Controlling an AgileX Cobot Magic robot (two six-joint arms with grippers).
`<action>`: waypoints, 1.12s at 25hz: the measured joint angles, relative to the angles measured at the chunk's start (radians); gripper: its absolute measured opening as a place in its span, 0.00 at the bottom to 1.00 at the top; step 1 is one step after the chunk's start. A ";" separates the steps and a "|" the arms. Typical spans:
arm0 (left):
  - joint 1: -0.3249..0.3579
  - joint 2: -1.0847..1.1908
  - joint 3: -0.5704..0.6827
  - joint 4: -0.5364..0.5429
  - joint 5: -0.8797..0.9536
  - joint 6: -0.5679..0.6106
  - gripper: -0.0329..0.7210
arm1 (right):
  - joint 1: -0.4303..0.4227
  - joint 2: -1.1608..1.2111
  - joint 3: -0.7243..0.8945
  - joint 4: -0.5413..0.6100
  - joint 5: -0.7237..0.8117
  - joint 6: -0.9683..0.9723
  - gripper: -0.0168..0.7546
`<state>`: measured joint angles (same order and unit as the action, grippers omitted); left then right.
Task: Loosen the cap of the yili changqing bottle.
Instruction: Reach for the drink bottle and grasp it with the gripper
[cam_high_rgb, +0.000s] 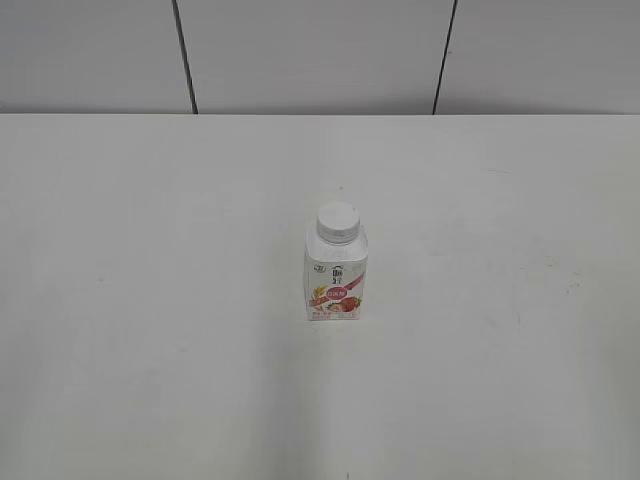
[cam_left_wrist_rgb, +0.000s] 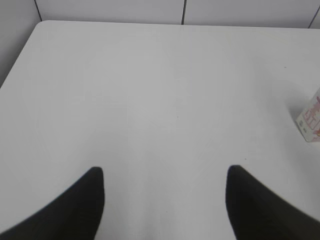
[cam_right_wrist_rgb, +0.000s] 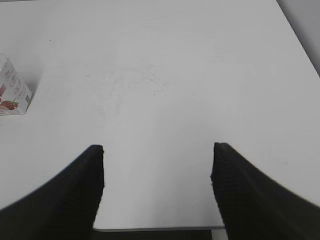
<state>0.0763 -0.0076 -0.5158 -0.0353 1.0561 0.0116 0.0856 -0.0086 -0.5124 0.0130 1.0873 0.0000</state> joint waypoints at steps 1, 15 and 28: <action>0.000 0.000 0.000 0.000 0.000 0.000 0.67 | 0.000 0.000 0.000 0.000 0.000 0.000 0.71; 0.000 0.000 -0.009 0.001 -0.011 0.000 0.67 | 0.000 0.000 0.000 0.000 0.000 0.000 0.71; 0.000 0.048 0.080 0.035 -0.671 0.000 0.67 | 0.000 0.000 0.000 0.000 0.000 0.000 0.71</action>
<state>0.0763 0.0406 -0.4356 0.0000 0.3852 0.0116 0.0856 -0.0086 -0.5124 0.0130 1.0873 0.0000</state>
